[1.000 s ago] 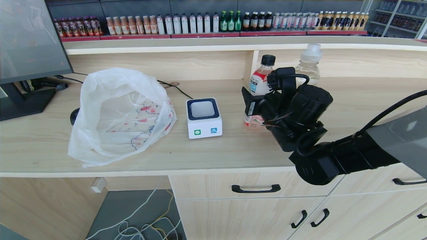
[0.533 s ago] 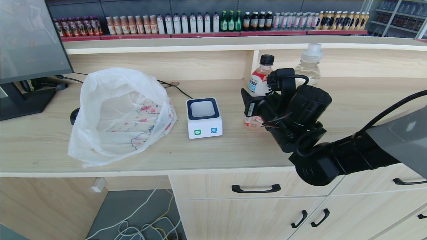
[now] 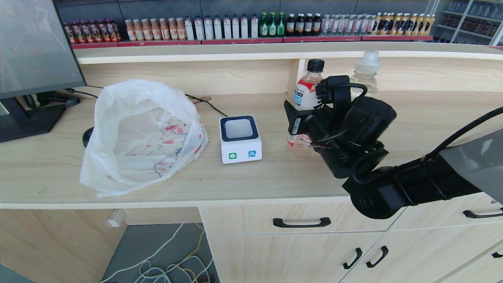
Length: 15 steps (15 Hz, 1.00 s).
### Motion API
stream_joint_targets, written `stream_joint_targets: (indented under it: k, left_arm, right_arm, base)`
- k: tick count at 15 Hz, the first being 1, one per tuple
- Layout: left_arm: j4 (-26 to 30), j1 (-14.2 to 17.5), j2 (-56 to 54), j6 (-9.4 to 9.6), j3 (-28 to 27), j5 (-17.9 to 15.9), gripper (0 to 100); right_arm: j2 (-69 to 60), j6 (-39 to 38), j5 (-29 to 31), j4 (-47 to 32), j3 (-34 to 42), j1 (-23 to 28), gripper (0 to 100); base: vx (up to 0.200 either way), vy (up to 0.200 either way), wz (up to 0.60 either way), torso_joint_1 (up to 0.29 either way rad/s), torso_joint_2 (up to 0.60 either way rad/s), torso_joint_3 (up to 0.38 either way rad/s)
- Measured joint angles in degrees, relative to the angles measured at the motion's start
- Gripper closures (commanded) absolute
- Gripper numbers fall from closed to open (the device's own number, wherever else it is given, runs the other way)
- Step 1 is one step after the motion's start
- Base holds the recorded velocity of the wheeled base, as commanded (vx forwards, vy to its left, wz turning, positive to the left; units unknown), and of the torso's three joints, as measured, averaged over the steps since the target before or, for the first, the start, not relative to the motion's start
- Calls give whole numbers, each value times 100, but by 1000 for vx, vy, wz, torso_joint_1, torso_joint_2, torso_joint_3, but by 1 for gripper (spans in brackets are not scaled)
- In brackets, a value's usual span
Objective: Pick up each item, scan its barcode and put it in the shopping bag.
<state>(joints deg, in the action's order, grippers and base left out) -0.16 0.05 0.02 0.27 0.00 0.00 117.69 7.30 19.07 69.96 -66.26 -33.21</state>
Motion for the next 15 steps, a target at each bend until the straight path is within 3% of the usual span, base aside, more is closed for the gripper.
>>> stream_joint_targets:
  k: [9, 15]
  left_arm:
    - [0, 2, 0, -2, 0, 0, 0]
    - [0, 0, 0, 0, 0, 0, 0]
  right_arm:
    - [-1273, 605, 121, -4, 981, -265, 100]
    - [-2787, 1040, 580, 0, 2387, -723, 100]
  base:
    - [0, 0, 0, 0, 0, 0]
    - [0, 0, 0, 0, 0, 0]
